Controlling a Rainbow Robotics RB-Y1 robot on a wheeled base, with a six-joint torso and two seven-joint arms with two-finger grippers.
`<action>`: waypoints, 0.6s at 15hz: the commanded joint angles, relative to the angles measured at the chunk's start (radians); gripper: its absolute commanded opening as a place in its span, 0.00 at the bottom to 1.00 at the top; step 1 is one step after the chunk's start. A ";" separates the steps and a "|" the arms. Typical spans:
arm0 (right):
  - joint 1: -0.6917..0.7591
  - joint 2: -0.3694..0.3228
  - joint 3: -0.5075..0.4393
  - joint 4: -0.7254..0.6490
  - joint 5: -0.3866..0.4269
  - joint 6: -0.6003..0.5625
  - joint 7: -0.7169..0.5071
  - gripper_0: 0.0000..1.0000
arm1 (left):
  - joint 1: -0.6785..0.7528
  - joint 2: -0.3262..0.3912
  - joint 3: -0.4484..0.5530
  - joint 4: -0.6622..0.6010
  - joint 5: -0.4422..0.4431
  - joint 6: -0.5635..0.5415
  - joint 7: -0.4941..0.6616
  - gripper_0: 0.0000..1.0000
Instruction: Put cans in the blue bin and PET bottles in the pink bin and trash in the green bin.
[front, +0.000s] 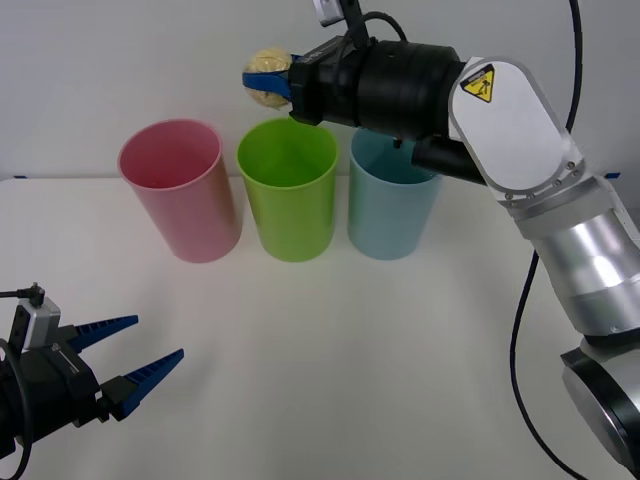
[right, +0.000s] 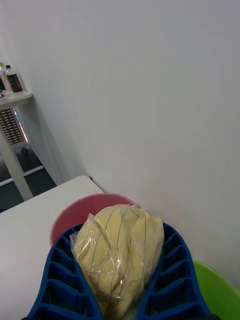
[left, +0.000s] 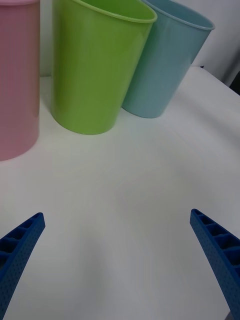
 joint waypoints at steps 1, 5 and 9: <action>-0.090 0.001 0.060 0.094 0.068 -0.001 -0.069 0.00 | 0.000 0.000 0.000 0.000 0.000 0.000 0.000 1.00; -0.182 0.001 0.126 0.192 0.145 -0.038 -0.148 0.00 | 0.000 0.000 0.000 0.000 0.000 0.000 0.000 1.00; -0.202 0.001 0.123 0.231 0.208 -0.086 -0.146 0.00 | 0.000 0.000 0.000 0.000 0.000 0.000 0.000 1.00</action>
